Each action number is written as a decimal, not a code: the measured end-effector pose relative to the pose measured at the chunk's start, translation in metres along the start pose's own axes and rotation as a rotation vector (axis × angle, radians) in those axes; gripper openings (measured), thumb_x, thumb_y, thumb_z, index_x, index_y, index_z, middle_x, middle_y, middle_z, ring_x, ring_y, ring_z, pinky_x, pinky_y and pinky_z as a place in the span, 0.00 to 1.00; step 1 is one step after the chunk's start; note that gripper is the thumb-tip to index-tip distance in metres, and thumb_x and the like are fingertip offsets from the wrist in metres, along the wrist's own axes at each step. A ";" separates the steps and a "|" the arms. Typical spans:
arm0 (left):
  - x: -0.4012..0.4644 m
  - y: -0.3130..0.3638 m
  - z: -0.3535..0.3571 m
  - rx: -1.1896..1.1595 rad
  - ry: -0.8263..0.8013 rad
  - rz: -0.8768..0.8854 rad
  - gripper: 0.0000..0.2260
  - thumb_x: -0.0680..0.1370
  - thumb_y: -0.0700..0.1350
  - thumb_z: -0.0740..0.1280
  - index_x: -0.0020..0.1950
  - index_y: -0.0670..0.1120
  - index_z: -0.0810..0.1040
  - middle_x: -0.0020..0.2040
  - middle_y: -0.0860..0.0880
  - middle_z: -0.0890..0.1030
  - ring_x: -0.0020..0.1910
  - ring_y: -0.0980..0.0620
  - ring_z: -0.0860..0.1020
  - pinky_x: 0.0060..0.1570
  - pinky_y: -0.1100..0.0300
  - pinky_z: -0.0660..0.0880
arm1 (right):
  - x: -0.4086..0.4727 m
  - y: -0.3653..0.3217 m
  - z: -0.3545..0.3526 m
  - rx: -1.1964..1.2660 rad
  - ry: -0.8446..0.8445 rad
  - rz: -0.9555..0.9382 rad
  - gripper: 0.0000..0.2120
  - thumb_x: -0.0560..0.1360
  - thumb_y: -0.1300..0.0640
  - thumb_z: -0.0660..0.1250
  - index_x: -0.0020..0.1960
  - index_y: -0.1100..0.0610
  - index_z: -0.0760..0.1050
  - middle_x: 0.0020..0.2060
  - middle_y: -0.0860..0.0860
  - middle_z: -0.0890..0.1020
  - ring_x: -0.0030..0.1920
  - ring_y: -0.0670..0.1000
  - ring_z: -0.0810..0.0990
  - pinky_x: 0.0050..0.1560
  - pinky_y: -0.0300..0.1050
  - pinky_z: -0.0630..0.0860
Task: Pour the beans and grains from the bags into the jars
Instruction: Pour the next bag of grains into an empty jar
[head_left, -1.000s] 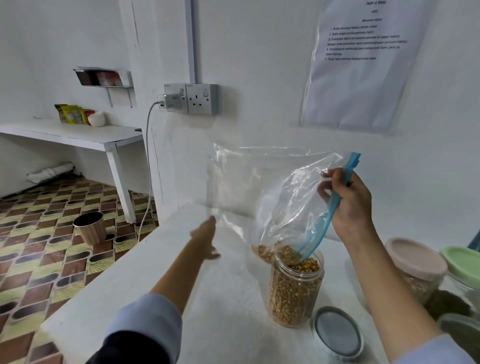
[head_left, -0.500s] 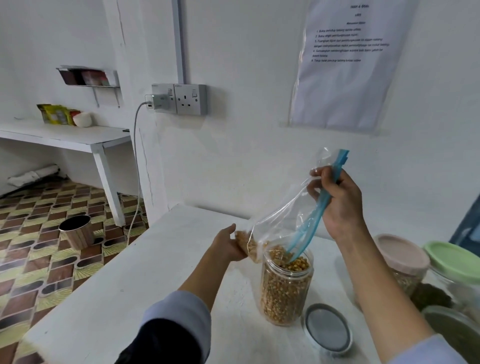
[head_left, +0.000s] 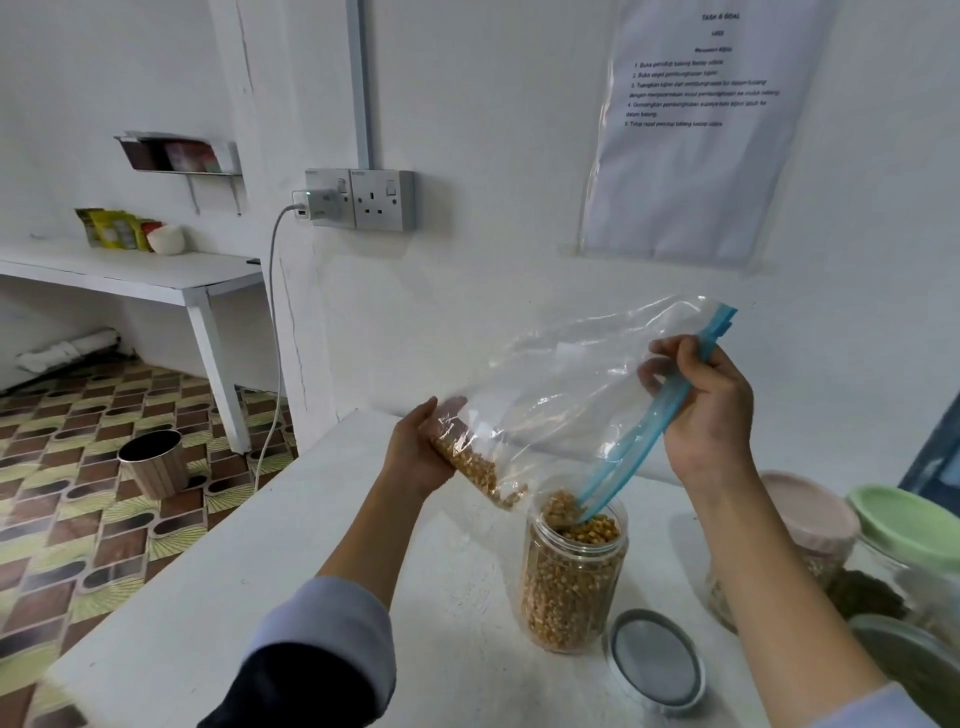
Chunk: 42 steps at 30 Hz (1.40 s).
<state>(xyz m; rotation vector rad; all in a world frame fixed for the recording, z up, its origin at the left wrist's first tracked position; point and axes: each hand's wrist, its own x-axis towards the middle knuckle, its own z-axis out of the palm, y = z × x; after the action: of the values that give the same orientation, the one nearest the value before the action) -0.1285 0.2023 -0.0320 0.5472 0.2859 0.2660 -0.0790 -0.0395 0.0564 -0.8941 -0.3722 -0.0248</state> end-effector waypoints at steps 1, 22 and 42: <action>0.001 0.003 0.000 -0.034 -0.036 0.038 0.15 0.79 0.41 0.57 0.46 0.38 0.82 0.44 0.42 0.84 0.42 0.46 0.81 0.47 0.56 0.76 | 0.000 -0.001 0.001 -0.006 0.042 -0.018 0.10 0.79 0.63 0.60 0.41 0.58 0.76 0.34 0.49 0.82 0.33 0.47 0.79 0.46 0.42 0.78; -0.016 0.010 -0.001 -0.171 -0.107 0.082 0.17 0.78 0.54 0.61 0.48 0.43 0.82 0.49 0.51 0.84 0.50 0.52 0.81 0.52 0.52 0.70 | -0.009 -0.004 0.016 -0.222 0.267 -0.150 0.11 0.79 0.61 0.63 0.39 0.54 0.78 0.30 0.45 0.82 0.30 0.44 0.79 0.52 0.48 0.79; -0.014 0.024 -0.029 -0.424 -0.089 0.302 0.32 0.69 0.61 0.65 0.65 0.41 0.70 0.62 0.43 0.79 0.60 0.46 0.78 0.57 0.52 0.71 | -0.007 -0.003 0.011 -0.280 0.252 -0.140 0.09 0.79 0.59 0.63 0.41 0.54 0.79 0.32 0.46 0.83 0.31 0.46 0.80 0.53 0.49 0.79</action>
<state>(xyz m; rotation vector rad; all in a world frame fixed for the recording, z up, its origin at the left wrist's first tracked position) -0.1549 0.2316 -0.0396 0.1789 0.0536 0.5780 -0.0898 -0.0339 0.0628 -1.1251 -0.1965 -0.3220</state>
